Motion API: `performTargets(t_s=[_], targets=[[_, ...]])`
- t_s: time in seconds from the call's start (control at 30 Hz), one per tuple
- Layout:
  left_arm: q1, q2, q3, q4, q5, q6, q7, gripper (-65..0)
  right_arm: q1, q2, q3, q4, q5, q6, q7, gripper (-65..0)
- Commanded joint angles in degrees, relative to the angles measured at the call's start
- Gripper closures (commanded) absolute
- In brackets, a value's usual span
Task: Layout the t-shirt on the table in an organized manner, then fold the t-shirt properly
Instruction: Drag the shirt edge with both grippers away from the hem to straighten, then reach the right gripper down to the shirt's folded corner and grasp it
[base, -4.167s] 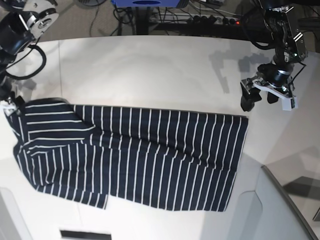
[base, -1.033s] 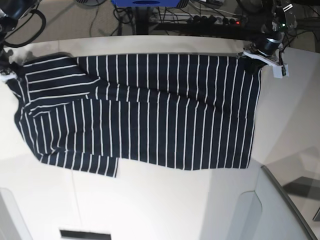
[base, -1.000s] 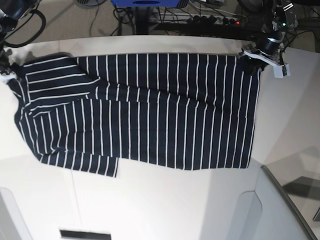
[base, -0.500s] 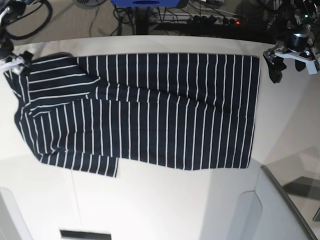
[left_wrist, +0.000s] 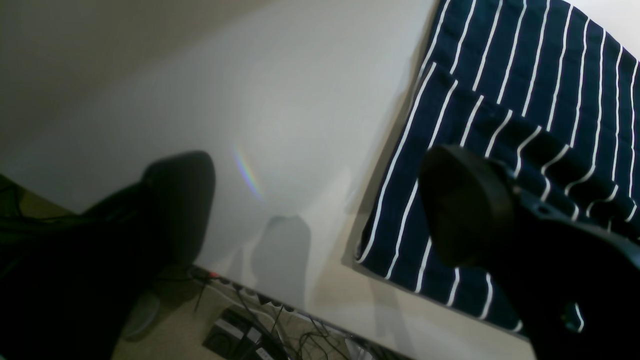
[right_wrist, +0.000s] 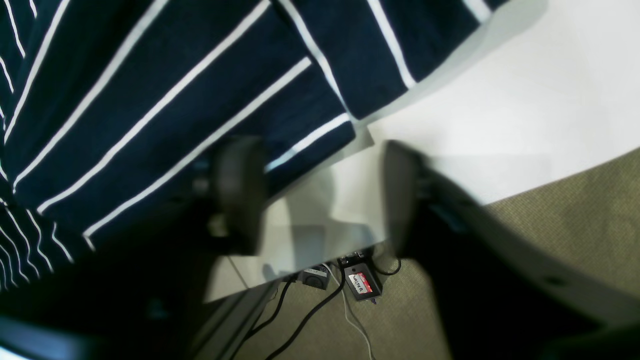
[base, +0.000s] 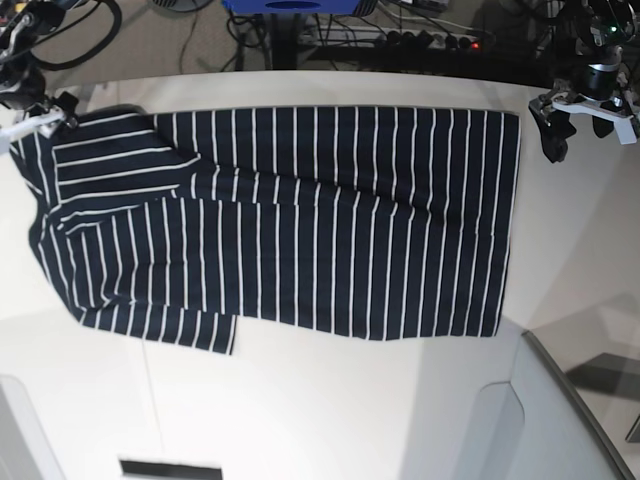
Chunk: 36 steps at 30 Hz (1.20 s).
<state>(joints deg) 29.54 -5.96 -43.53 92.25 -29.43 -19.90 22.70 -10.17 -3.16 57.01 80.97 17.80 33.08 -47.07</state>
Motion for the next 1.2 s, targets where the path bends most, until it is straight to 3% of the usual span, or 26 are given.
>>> performTargets(t_s=[0.0,0.2,0.33,0.73,1.17], targets=[[0.4,-0.8,-0.3,0.9,-0.7,-0.5,-1.3,-64.7,0.7,0.7,0.1,0.8,1.0,0.5,0.7,-26.1],[0.0,-0.8,-0.2,-0.3,-0.7,-0.5,-1.3,-64.7,1.0,0.7,0.1,0.8,1.0,0.5,0.6,-15.8],[-0.1,-0.9,-0.4,-2.8,-0.7,-0.5,-1.3,-64.7,1.0,0.6,0.1,0.8,1.0,0.5,0.5,0.0],[-0.1,-0.9,-0.5,-3.1,-0.7,-0.5,-1.3,-64.7,7.7,0.7,-0.4,1.2,1.0,0.5,-5.5,0.0],[-0.1,-1.1,-0.5,-2.7,-0.7,-0.5,-1.3,-64.7,18.7,1.0,-14.7,-0.3,0.7,0.3,-6.6,0.0]])
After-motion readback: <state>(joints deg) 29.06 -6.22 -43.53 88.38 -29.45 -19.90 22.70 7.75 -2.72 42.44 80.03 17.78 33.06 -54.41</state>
